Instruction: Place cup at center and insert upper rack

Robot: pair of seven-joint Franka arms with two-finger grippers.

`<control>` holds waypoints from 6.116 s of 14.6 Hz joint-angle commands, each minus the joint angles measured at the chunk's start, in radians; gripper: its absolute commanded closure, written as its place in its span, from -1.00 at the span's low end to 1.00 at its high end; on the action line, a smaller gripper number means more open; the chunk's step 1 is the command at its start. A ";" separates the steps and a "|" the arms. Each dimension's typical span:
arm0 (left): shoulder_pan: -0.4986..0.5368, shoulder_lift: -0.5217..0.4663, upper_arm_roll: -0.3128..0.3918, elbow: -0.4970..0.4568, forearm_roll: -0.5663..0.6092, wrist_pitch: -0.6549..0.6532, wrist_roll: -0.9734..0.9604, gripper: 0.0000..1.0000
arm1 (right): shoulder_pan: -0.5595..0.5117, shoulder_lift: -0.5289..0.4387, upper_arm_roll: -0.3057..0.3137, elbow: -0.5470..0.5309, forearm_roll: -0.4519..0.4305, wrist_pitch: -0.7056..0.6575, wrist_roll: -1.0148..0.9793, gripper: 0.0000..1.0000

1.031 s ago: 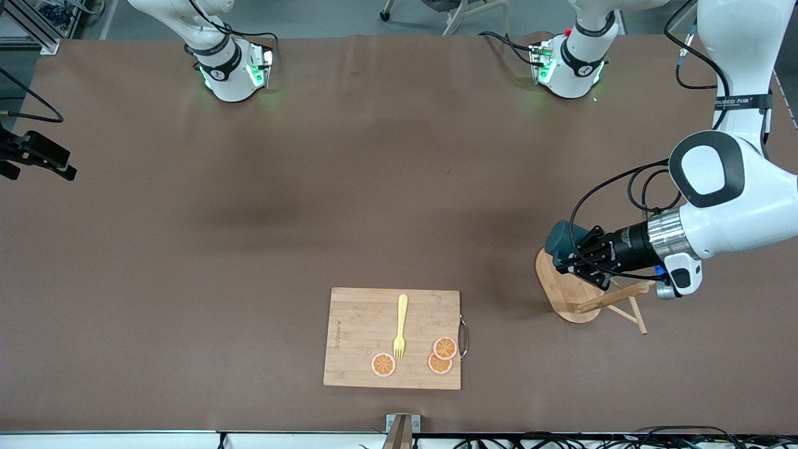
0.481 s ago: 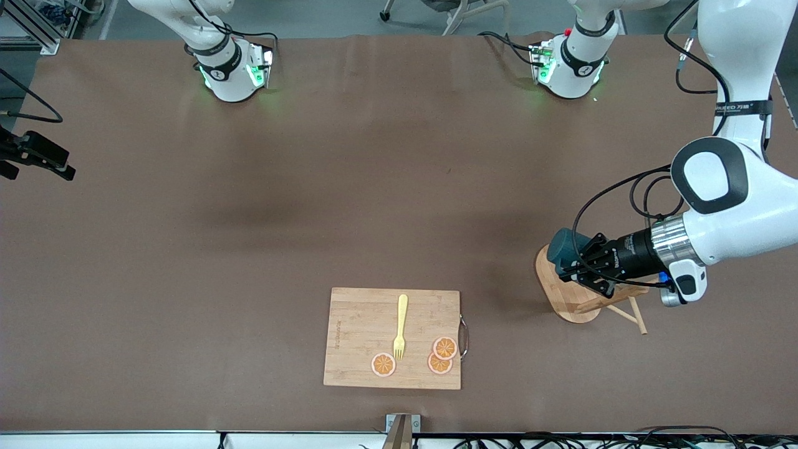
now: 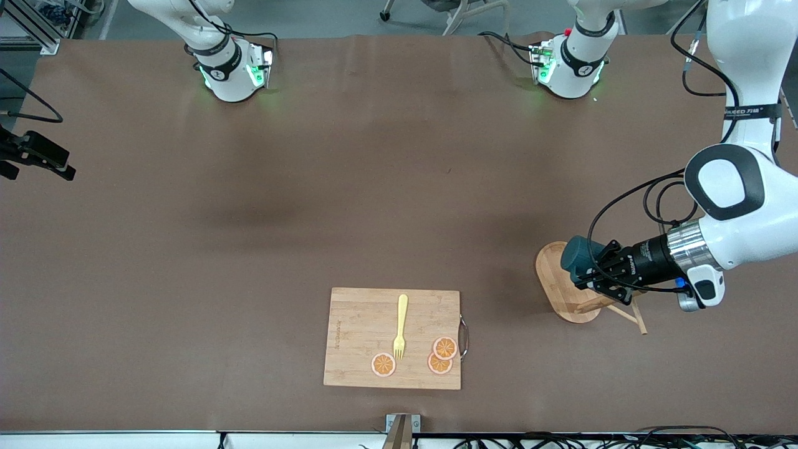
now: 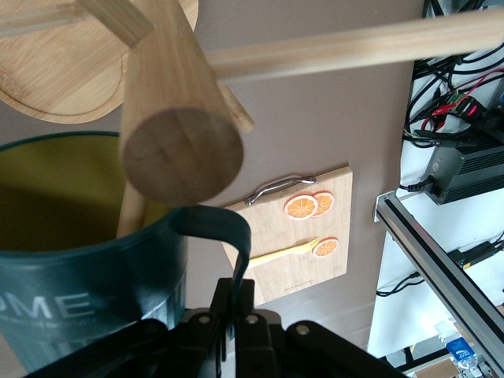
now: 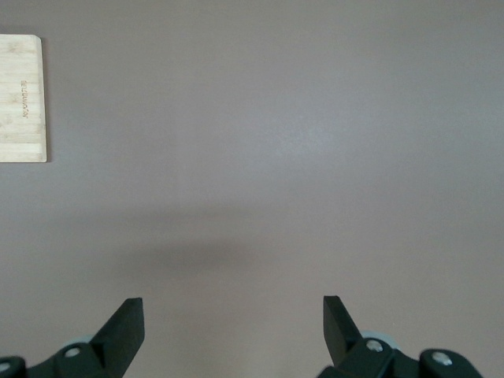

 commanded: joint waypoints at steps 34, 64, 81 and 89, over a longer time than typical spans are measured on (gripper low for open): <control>0.034 -0.161 -0.010 0.067 0.340 -0.003 0.084 -1.00 | -0.005 -0.019 0.003 0.004 -0.017 -0.006 -0.001 -1.00; -0.066 -0.424 0.108 0.044 0.634 -0.392 0.987 -1.00 | 0.003 -0.025 0.010 0.003 -0.014 -0.037 -0.005 -1.00; -0.061 -0.424 0.102 0.105 0.658 -0.487 0.974 -1.00 | -0.006 -0.191 0.004 -0.198 -0.002 0.046 0.005 -1.00; -0.052 -0.425 0.075 0.105 0.685 -0.488 0.949 -1.00 | -0.002 -0.187 0.007 -0.197 -0.012 0.054 0.005 -1.00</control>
